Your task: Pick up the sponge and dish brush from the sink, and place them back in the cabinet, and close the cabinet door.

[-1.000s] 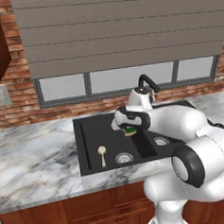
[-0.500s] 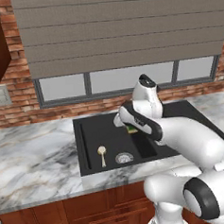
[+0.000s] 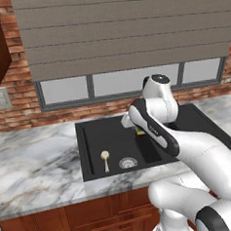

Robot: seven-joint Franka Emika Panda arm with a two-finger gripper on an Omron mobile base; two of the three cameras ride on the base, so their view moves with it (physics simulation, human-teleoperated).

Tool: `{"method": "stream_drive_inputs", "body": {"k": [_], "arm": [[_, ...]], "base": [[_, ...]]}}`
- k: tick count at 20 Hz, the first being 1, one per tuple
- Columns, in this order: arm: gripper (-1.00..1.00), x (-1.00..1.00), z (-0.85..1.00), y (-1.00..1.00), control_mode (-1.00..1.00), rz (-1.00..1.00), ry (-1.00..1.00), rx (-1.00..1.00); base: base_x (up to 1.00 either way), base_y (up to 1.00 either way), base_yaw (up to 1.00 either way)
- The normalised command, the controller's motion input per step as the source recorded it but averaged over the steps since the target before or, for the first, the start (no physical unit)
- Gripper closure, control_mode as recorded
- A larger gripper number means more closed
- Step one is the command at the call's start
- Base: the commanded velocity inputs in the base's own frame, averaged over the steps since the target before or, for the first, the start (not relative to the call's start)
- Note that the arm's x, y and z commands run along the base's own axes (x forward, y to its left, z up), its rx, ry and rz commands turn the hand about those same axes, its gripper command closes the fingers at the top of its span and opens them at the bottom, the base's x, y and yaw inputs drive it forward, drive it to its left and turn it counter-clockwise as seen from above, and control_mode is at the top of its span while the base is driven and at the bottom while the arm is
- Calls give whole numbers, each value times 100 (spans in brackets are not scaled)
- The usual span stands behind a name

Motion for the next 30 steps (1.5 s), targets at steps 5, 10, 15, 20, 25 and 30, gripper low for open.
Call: {"method": "stream_drive_inputs", "body": {"k": [5,10,15,20,25,30], "arm": [[100,-30,27,-22,-100,0,0,0],[100,-23,20,-19,-100,0,0,0],[100,-23,14,-23,-100,0,0,0],[100,-24,9,-21,-100,0,0,-1],[100,-30,6,-12,-100,0,0,-2],[100,-19,13,0,-100,-2,0,-4]], "base": [[0,0,0],[0,0,0],[0,0,0],[0,0,0],[0,0,0],[0,0,0]]}}
